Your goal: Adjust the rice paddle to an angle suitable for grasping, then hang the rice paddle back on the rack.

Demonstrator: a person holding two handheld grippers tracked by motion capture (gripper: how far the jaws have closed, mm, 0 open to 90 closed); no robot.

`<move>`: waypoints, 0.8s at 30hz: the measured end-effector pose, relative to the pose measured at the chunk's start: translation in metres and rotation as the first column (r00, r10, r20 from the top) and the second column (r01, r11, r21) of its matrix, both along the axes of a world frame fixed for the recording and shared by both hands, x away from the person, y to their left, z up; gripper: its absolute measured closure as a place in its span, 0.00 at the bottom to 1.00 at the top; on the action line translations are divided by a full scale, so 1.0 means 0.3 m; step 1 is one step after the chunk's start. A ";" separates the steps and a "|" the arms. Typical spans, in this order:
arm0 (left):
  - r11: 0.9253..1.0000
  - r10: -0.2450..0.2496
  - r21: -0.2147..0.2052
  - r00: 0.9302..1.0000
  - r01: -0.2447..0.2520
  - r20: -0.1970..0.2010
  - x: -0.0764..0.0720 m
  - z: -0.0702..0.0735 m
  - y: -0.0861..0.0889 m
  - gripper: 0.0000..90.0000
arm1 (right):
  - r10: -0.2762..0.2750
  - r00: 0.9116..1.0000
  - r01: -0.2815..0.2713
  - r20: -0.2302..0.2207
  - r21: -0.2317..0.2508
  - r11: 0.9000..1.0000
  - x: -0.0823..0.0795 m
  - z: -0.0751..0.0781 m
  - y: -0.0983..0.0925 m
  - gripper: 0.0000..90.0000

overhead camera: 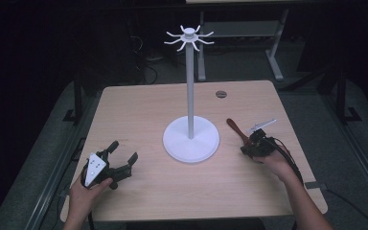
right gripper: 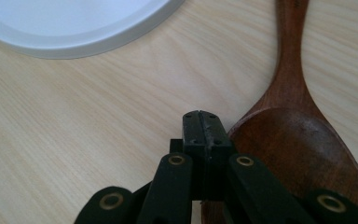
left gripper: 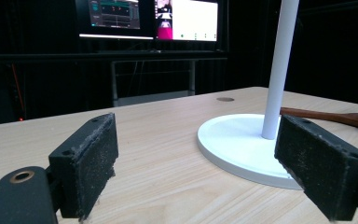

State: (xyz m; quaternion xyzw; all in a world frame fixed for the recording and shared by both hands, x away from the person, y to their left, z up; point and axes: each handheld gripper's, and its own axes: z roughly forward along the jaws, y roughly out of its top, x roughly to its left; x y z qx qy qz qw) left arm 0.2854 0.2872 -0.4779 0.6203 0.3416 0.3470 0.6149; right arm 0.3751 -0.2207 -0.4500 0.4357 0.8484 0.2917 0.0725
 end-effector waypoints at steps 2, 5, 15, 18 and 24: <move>1.000 0.000 0.000 1.000 0.000 0.000 0.000 0.000 0.000 0.14 | -0.007 1.000 0.007 0.002 0.004 1.000 0.002 0.001 -0.009 1.00; 1.000 0.000 0.000 1.000 0.000 0.000 -0.001 0.000 0.000 0.14 | -0.015 1.000 0.015 0.003 -0.007 1.000 0.003 0.001 -0.021 1.00; 1.000 0.000 0.001 1.000 0.000 -0.001 0.000 0.000 0.000 0.14 | 0.008 1.000 -0.008 -0.004 0.047 0.999 -0.002 0.046 -0.031 0.95; 1.000 0.000 0.002 1.000 0.000 -0.001 0.000 0.000 0.000 0.14 | 0.010 1.000 -0.011 0.009 0.040 0.999 0.003 0.063 -0.036 0.93; 1.000 -0.001 0.004 1.000 0.001 0.000 0.000 0.000 -0.001 0.14 | 0.000 1.000 0.000 -0.001 0.019 1.000 0.038 0.100 -0.036 0.86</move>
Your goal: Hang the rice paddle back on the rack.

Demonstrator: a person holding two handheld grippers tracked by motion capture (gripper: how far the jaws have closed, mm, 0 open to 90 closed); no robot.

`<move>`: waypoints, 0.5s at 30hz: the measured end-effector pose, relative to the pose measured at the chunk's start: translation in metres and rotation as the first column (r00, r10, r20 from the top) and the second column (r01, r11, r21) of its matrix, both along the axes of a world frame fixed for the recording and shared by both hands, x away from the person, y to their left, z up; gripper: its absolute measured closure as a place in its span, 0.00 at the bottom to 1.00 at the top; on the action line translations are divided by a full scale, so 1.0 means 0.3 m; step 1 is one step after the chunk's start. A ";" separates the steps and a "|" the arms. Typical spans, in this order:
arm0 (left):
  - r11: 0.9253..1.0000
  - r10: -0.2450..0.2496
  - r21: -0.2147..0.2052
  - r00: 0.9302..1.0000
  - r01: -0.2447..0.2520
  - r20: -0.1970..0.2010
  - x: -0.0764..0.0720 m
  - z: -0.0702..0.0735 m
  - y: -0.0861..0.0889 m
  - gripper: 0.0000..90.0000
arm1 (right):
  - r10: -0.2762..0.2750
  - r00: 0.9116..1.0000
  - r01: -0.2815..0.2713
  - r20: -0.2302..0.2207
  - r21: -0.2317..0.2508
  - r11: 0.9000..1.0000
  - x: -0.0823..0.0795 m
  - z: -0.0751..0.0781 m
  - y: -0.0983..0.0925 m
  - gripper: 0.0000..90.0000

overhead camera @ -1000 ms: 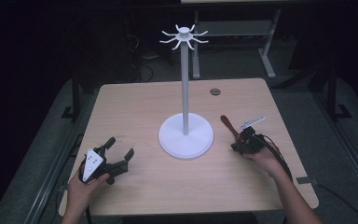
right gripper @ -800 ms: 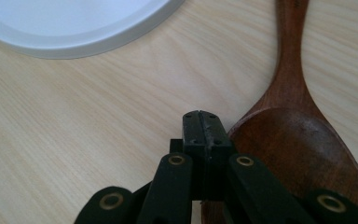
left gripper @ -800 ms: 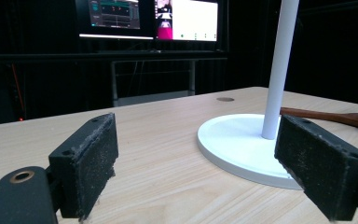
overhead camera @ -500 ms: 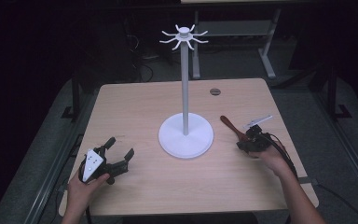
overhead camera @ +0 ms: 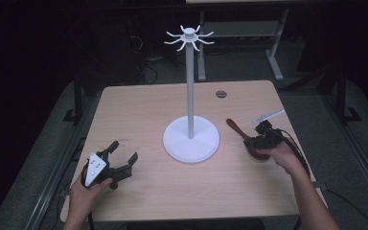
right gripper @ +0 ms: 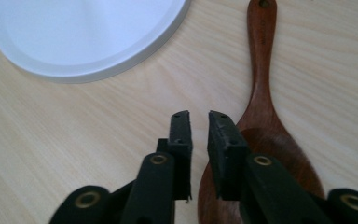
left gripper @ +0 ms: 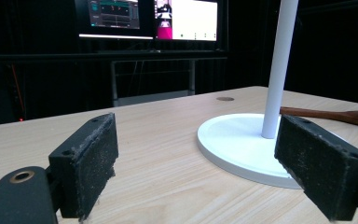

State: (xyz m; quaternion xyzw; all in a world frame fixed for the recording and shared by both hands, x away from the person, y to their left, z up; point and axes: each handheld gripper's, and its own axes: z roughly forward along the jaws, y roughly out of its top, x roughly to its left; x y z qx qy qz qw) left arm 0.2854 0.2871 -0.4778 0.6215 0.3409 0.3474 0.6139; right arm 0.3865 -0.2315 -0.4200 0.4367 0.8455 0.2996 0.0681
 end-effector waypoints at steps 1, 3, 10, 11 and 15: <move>1.000 0.000 0.000 1.000 0.000 0.000 0.000 0.000 0.000 0.14 | 0.004 1.000 -0.004 -0.006 -0.015 1.000 0.010 0.005 0.004 0.85; 1.000 0.000 0.000 1.000 0.000 0.000 0.000 0.000 0.000 0.14 | 0.007 1.000 -0.007 -0.014 -0.036 0.999 0.034 0.015 0.012 0.84; 1.000 -0.002 0.000 1.000 0.002 0.001 0.000 0.000 0.000 0.14 | 0.010 0.999 -0.017 -0.051 -0.134 0.991 0.128 0.038 0.043 0.82; 1.000 -0.002 -0.001 1.000 0.002 0.000 0.000 0.000 0.000 0.14 | 0.014 0.998 -0.022 -0.056 -0.148 0.989 0.141 0.038 0.045 0.81; 1.000 -0.003 -0.001 1.000 0.003 0.000 0.000 0.000 0.001 0.14 | 0.023 0.996 -0.039 -0.086 -0.190 0.981 0.187 0.034 0.056 0.81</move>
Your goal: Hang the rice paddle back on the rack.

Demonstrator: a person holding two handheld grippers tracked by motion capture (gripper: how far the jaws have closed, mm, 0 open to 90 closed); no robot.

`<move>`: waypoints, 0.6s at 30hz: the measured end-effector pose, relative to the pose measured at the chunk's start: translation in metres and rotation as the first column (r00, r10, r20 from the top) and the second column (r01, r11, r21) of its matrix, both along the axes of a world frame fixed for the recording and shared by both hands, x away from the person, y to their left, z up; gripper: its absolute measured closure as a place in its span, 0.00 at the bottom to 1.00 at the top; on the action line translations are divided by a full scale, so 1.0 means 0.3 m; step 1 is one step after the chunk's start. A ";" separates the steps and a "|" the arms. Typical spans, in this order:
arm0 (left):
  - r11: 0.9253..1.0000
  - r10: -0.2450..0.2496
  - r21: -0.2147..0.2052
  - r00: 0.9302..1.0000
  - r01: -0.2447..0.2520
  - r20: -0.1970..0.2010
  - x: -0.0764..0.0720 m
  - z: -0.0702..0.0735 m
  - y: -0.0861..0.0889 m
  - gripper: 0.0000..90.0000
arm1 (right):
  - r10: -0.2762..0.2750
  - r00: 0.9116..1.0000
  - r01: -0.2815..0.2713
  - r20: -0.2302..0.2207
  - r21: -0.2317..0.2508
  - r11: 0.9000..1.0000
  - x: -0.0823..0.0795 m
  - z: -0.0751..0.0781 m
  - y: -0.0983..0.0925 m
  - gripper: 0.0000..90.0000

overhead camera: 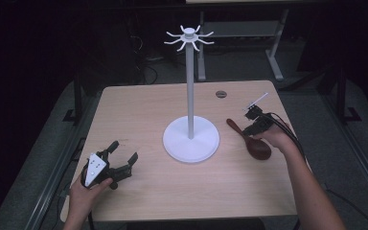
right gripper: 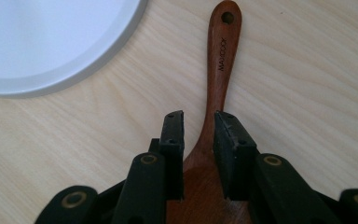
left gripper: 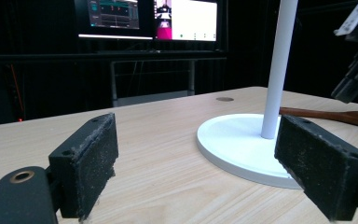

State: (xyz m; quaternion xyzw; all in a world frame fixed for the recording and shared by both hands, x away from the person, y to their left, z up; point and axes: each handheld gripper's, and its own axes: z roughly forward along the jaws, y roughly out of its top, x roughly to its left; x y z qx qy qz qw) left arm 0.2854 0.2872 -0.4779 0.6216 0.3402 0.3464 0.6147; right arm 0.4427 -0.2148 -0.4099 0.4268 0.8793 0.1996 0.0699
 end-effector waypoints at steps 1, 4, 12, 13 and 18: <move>1.000 0.000 -0.001 1.000 0.000 0.000 0.000 0.000 0.000 0.14 | 0.001 1.000 -0.001 -0.012 -0.008 1.000 0.010 -0.002 0.003 0.81; 1.000 -0.001 0.002 1.000 0.001 0.001 0.000 0.000 0.000 0.14 | 0.011 1.000 -0.012 -0.027 -0.016 1.000 0.035 -0.012 0.008 0.81; 1.000 0.000 0.001 1.000 0.000 0.000 0.000 0.000 0.000 0.14 | 0.024 0.997 -0.030 -0.079 -0.077 0.997 0.075 -0.047 0.043 0.80; 1.000 -0.001 0.000 1.000 0.001 0.001 0.000 0.000 0.000 0.14 | 0.023 0.997 -0.030 -0.080 -0.087 0.996 0.079 -0.051 0.047 0.80; 1.000 0.000 0.000 1.000 0.000 0.001 0.000 0.000 0.000 0.14 | 0.026 0.995 -0.036 -0.094 -0.105 0.994 0.095 -0.070 0.053 0.80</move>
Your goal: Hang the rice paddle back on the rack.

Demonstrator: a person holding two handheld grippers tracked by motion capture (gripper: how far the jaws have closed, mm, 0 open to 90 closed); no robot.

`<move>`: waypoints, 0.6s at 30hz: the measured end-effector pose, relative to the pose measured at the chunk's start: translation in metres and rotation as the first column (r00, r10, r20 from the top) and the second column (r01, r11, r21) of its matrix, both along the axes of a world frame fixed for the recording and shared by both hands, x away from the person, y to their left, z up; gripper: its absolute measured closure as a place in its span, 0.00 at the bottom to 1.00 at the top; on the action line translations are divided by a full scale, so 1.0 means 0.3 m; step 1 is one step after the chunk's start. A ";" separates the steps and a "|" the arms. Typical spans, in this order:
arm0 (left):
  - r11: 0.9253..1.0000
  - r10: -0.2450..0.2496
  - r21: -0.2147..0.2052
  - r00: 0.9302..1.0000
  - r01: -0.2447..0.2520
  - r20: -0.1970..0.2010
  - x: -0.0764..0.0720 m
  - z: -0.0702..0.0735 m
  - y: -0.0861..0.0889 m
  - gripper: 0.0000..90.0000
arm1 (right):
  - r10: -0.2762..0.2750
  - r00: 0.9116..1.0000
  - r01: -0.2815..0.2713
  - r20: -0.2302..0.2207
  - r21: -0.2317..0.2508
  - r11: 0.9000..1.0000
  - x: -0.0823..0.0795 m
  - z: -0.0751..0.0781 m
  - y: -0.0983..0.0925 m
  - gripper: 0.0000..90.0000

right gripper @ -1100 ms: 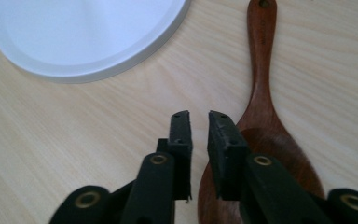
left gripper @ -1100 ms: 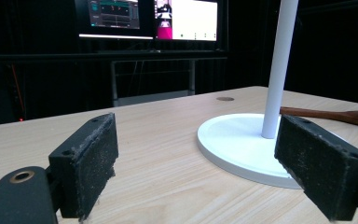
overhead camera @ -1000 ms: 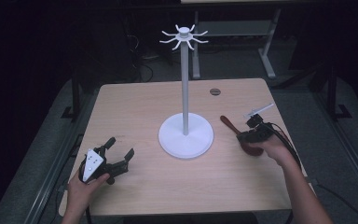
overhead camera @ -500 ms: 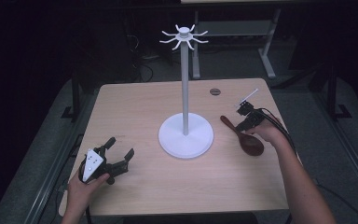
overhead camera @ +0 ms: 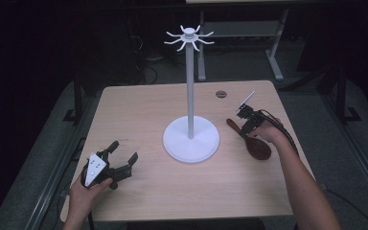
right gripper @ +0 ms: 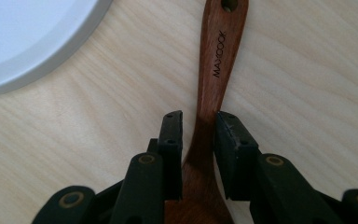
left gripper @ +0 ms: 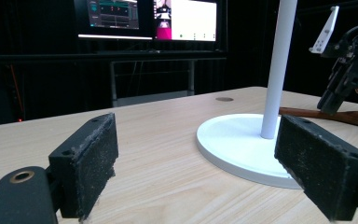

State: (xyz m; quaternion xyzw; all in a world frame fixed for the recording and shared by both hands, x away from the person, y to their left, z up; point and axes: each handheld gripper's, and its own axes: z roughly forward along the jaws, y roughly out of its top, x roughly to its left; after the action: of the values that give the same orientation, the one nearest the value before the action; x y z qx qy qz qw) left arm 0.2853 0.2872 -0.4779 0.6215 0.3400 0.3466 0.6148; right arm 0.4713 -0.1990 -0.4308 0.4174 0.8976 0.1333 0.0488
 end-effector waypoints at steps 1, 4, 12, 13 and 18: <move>1.000 0.000 0.000 1.000 0.000 0.000 0.000 0.000 0.000 0.14 | 0.000 1.000 0.000 -0.005 -0.001 1.000 0.003 -0.004 0.000 0.80; 1.000 0.000 -0.003 1.000 0.000 0.000 0.000 0.000 0.000 0.14 | -0.004 1.000 0.004 -0.016 -0.018 1.000 0.009 -0.019 -0.001 0.80; 1.000 0.000 -0.001 1.000 0.000 -0.001 0.000 0.000 0.000 0.14 | -0.008 1.000 0.008 -0.027 -0.013 1.000 0.020 -0.034 0.001 0.81; 1.000 0.000 -0.001 1.000 0.000 0.000 0.000 0.000 0.000 0.14 | -0.011 0.999 0.010 -0.030 -0.012 1.000 0.021 -0.034 0.001 0.81; 1.000 -0.001 0.000 1.000 0.001 -0.001 0.001 0.000 0.000 0.14 | -0.025 0.999 0.024 -0.032 -0.010 1.000 0.023 -0.034 0.001 0.83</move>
State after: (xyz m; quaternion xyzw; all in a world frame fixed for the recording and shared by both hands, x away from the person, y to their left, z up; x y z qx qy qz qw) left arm 0.2856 0.2873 -0.4778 0.6220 0.3401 0.3460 0.6146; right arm 0.4782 -0.1988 -0.4411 0.4302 0.8937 0.1216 0.0378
